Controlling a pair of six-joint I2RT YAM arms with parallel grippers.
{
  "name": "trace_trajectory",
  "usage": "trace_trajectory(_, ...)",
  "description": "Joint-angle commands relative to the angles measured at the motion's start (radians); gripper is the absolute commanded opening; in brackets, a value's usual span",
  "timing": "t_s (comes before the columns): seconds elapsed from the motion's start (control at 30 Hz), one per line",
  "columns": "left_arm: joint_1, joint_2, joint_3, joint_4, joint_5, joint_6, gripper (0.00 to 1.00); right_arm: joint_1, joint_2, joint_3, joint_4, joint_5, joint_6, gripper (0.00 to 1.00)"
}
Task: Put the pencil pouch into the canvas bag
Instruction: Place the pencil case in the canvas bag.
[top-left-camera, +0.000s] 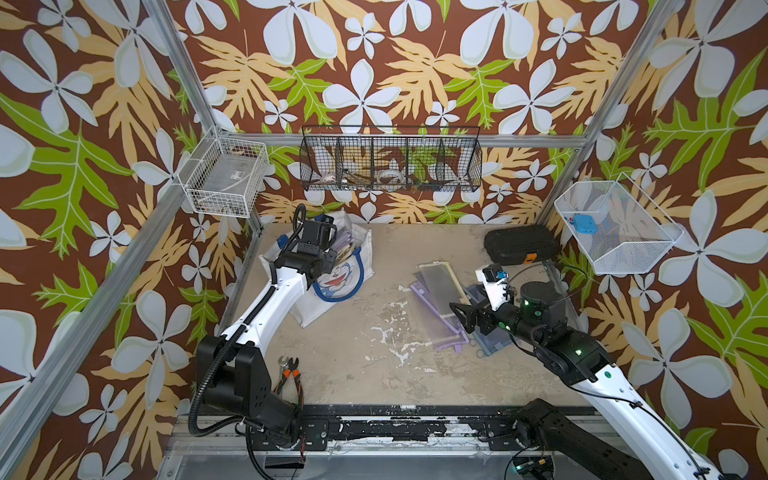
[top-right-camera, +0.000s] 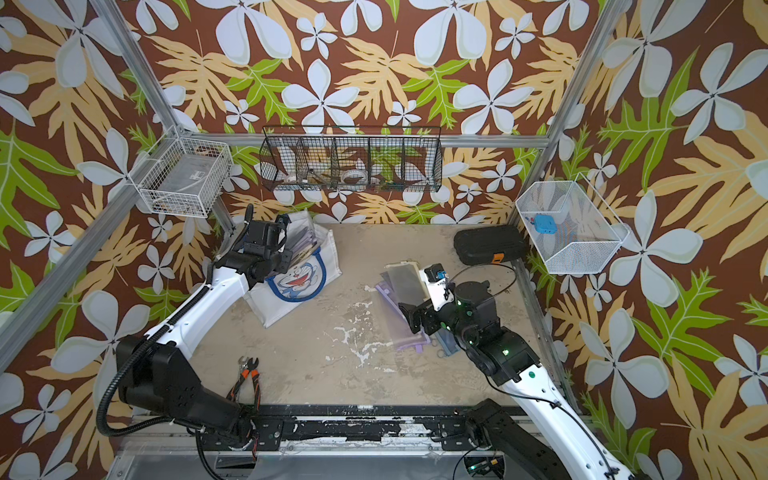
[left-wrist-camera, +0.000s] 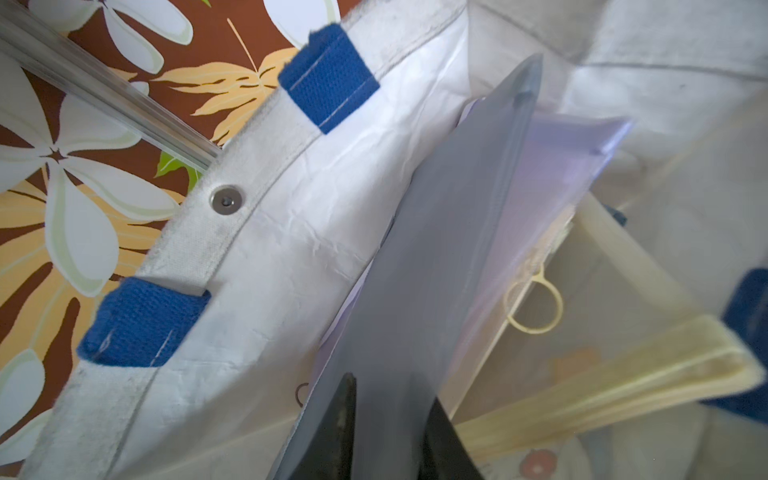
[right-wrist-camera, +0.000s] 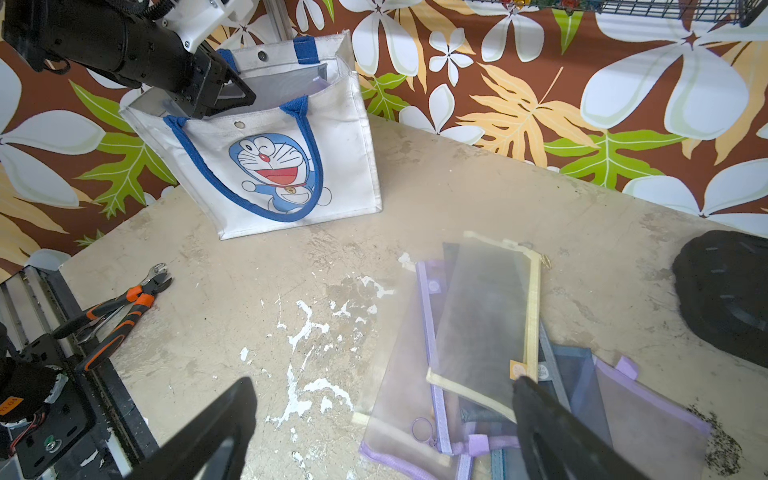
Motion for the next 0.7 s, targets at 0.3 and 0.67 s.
trace_trajectory(0.3, 0.040, 0.074, -0.001, 0.070, 0.033, 0.005, 0.00, 0.001, 0.039, 0.036, 0.021, 0.000, -0.022, 0.96)
trace_trajectory(0.67, 0.038, -0.070, 0.108, -0.040, 0.104, -0.016, 0.66, 0.001, 0.043, 0.022, 0.030, -0.010, -0.012, 0.96)
